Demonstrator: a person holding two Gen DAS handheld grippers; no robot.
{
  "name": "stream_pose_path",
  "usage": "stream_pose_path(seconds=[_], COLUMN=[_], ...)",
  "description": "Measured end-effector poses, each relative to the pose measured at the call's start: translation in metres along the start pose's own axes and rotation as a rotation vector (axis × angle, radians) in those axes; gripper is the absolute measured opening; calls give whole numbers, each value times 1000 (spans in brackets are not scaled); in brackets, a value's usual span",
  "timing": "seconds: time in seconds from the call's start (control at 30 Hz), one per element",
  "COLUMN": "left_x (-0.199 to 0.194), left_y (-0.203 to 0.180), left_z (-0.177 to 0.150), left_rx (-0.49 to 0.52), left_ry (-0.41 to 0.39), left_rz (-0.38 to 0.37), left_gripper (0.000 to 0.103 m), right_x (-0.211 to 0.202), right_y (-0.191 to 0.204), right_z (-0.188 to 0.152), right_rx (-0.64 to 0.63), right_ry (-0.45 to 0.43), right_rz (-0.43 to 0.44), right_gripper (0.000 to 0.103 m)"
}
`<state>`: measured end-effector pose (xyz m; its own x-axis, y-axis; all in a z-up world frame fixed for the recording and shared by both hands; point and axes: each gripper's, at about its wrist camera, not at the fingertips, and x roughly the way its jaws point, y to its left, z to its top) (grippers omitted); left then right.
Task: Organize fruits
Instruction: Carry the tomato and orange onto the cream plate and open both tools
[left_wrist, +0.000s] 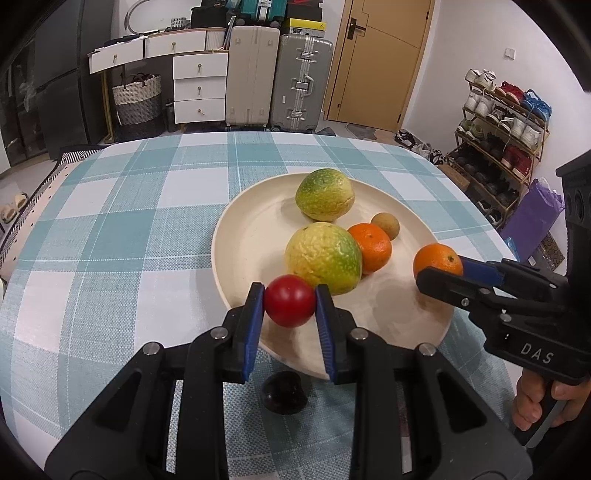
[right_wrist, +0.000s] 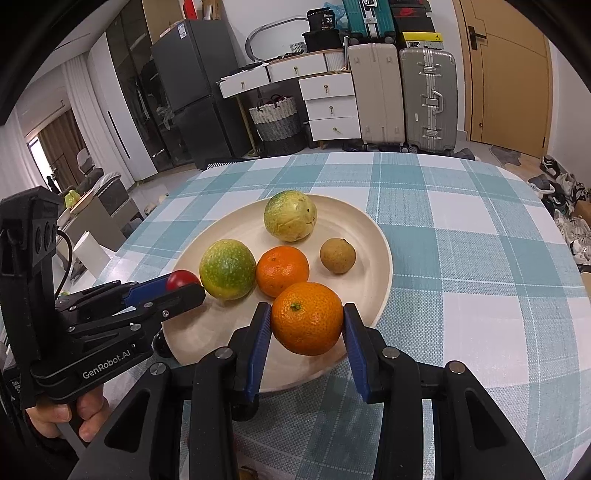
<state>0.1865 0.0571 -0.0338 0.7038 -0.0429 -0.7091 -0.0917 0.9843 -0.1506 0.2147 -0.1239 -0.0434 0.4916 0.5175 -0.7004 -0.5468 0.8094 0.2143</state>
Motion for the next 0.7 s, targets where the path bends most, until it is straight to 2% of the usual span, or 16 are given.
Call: stream_pose_path(seconds=[0.7], left_x=[3], left_y=[-8], left_z=[-3], left_rx=[46], left_ry=[0], left_rz=[21], left_gripper=[25], right_x=[5], right_y=[0], right_z=[1], right_rx=[-10], right_ry=[8], right_rz=[-26], right_gripper=[39])
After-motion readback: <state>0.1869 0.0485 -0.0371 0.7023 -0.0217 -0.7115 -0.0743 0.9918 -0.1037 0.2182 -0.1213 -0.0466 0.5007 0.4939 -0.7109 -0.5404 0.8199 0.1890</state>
